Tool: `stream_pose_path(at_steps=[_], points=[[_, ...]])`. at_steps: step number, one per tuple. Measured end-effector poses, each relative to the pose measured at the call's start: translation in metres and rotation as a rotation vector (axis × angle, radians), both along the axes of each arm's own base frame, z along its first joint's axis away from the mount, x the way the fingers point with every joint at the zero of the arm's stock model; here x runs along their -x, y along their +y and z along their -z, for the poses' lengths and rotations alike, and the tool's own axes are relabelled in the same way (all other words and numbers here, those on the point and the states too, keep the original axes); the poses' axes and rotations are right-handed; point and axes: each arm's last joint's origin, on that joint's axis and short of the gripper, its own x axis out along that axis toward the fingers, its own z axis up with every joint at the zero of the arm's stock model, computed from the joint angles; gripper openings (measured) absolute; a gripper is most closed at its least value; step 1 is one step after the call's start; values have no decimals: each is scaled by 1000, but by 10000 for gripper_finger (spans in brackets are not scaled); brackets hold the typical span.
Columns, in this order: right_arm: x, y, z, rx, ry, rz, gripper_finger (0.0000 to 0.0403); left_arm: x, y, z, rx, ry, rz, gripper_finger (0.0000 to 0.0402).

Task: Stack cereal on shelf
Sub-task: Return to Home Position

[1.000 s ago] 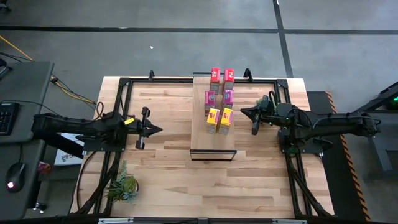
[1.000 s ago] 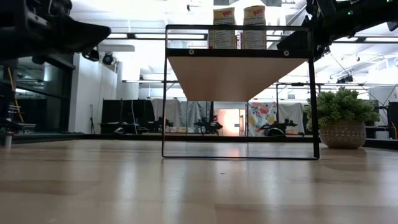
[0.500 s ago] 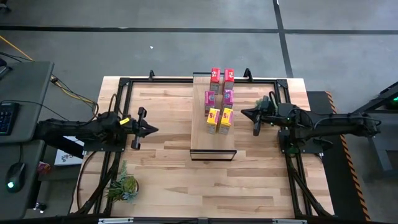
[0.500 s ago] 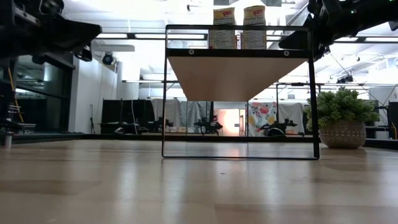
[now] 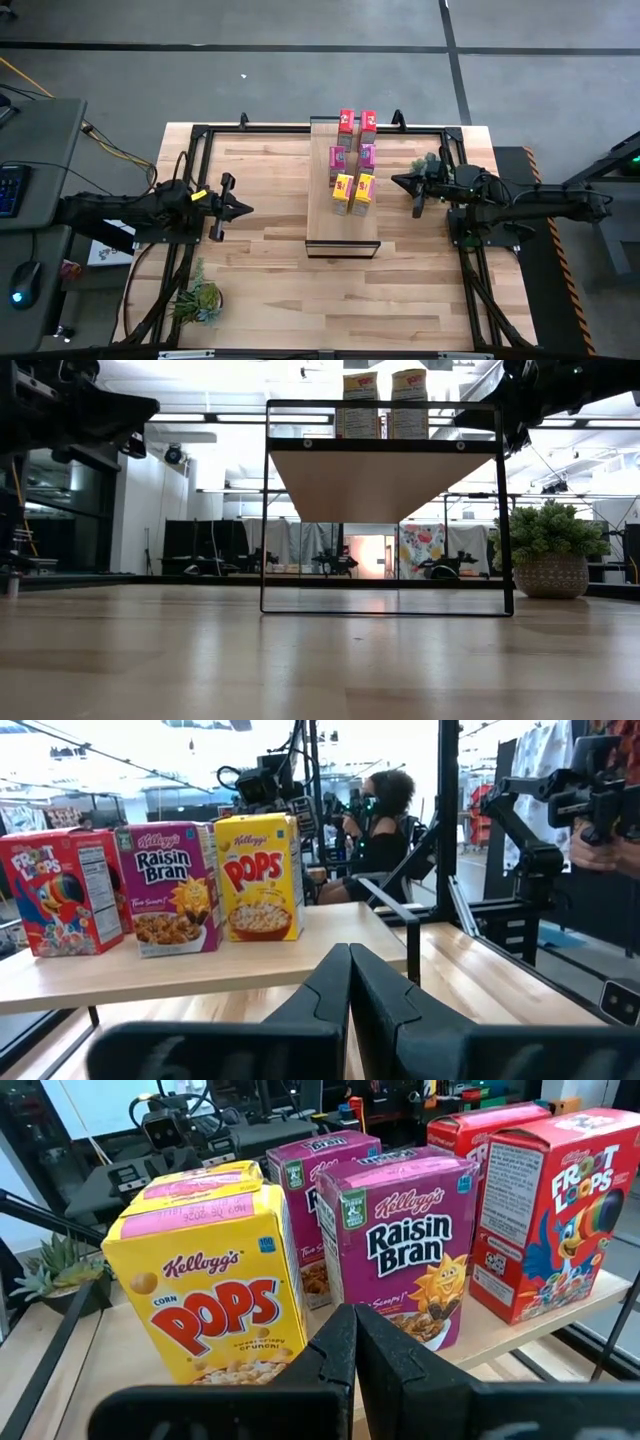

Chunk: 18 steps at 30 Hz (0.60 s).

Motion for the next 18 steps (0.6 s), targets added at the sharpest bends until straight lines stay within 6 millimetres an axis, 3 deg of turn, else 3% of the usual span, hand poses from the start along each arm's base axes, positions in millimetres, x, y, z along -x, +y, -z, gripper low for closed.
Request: stream_pose_path(at_steps=[18], points=[[8, 1, 1, -54, 8, 6, 0, 9, 0, 5, 7, 32, 3, 0]])
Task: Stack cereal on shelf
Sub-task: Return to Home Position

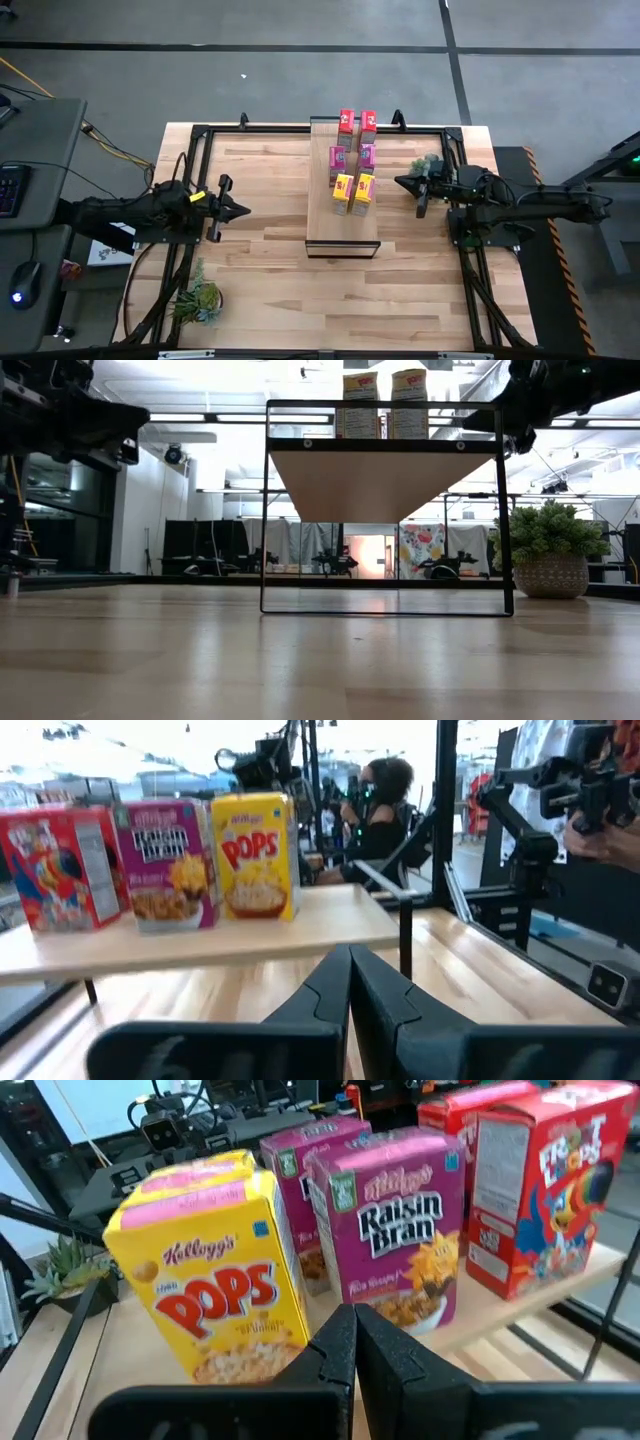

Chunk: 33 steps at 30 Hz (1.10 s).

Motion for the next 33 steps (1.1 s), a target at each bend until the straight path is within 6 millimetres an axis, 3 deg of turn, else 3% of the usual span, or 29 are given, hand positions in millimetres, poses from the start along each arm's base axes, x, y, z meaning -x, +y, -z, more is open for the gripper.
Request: stream_pose_path(at_steps=[7, 14, 19, 25, 33], points=[[11, 2, 8, -58, 4, -11, 0, 1, 0, 3, 32, 26, 2, 0], [11, 9, 55, -74, -104, -182, 0, 1, 1, 0, 96, 3, -41, 0], [16, 9, 86, -13, -188, -194, 0, 1, 1, 0, 156, 4, -46, 1], [19, 7, 82, 89, -213, -179, 0, 1, 1, 0, 156, 12, -46, 1], [20, 8, 101, 106, -7, -193, 0, 1, 1, 0, 156, 12, -45, 1]])
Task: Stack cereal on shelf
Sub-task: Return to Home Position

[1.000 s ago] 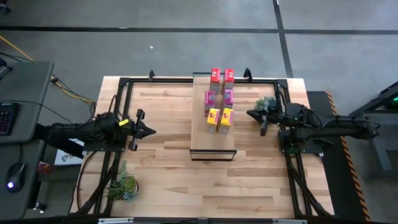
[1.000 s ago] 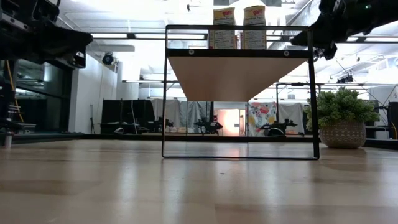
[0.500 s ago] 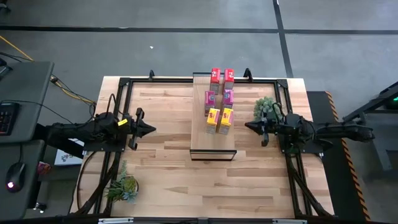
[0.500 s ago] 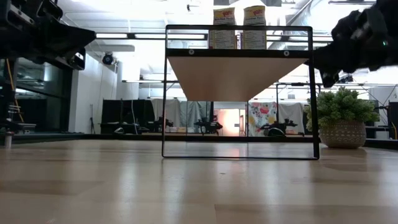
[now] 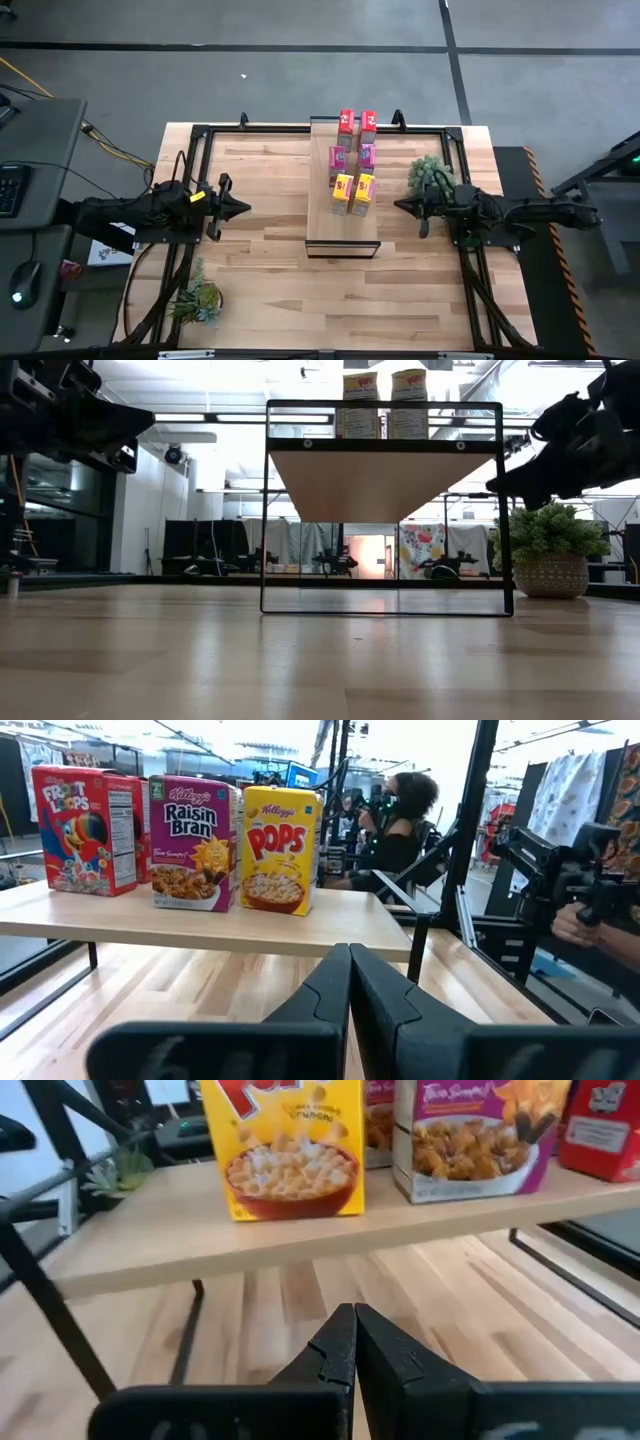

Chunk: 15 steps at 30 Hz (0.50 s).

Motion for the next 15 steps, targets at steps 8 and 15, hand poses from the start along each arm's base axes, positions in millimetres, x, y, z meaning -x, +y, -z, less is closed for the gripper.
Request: stream_pose_path(at_steps=[8, 15], points=[[1, -2, 6, -21, 62, 72, 0, 0, 0, 0, 0, 0, 0, 1], [1, -2, 7, -27, 74, 77, 0, 0, 0, 0, 0, 0, 1, 1]])
